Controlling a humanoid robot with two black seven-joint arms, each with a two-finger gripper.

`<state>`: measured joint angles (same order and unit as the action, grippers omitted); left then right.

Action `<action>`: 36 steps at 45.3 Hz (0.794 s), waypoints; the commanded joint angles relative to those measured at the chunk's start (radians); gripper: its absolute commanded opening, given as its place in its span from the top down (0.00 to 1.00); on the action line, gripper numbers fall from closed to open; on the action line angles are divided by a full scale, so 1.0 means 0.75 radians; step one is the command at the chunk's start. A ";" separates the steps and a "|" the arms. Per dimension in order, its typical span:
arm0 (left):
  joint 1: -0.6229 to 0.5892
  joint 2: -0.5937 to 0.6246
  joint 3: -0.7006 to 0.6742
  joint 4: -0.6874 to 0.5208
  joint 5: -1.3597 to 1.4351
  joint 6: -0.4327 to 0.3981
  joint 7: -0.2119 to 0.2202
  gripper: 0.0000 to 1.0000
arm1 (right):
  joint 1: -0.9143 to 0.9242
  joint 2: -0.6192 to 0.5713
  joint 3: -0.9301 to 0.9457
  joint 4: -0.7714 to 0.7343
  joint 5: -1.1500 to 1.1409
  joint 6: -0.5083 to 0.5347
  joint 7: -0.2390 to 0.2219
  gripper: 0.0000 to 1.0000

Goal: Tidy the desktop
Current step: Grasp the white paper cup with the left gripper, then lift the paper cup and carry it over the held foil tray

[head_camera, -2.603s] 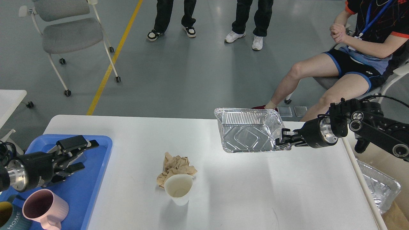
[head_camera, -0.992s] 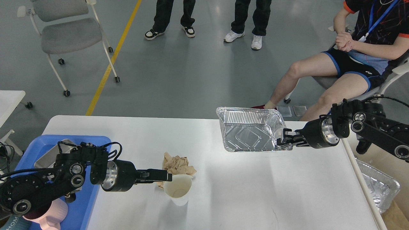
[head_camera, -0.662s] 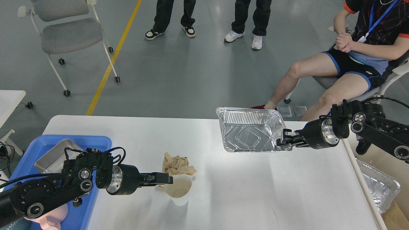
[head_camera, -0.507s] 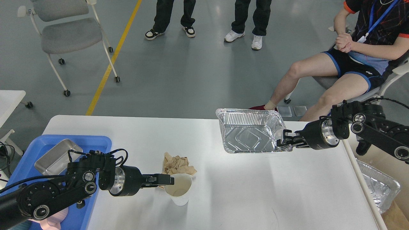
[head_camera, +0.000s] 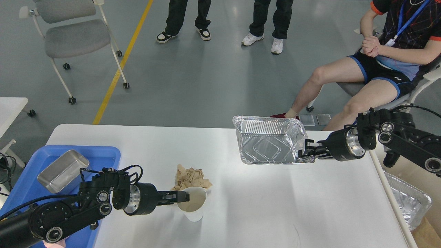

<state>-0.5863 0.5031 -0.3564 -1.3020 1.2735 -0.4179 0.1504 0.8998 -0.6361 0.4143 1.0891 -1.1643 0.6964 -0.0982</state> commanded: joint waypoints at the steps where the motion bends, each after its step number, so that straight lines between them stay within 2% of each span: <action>1: -0.006 0.006 -0.001 -0.011 -0.002 -0.015 0.000 0.84 | -0.005 0.001 0.000 0.000 0.000 -0.004 0.000 1.00; 5: -0.008 0.008 -0.001 -0.011 -0.002 -0.030 0.002 0.97 | -0.011 0.003 0.000 0.000 0.000 -0.006 0.000 1.00; 24: -0.010 0.025 -0.007 -0.021 -0.004 -0.073 0.004 1.00 | -0.011 0.008 0.000 -0.002 -0.002 -0.006 0.000 1.00; 28: -0.032 0.104 -0.018 -0.121 -0.007 -0.091 0.004 1.00 | -0.011 0.006 0.000 -0.002 -0.002 -0.006 0.000 1.00; 36: -0.120 0.415 -0.030 -0.413 -0.062 -0.136 0.002 1.00 | -0.013 0.003 0.000 -0.002 0.000 -0.006 0.000 1.00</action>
<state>-0.6400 0.6692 -0.3723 -1.4836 1.2570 -0.4995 0.1540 0.8912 -0.6325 0.4147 1.0875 -1.1653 0.6918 -0.0981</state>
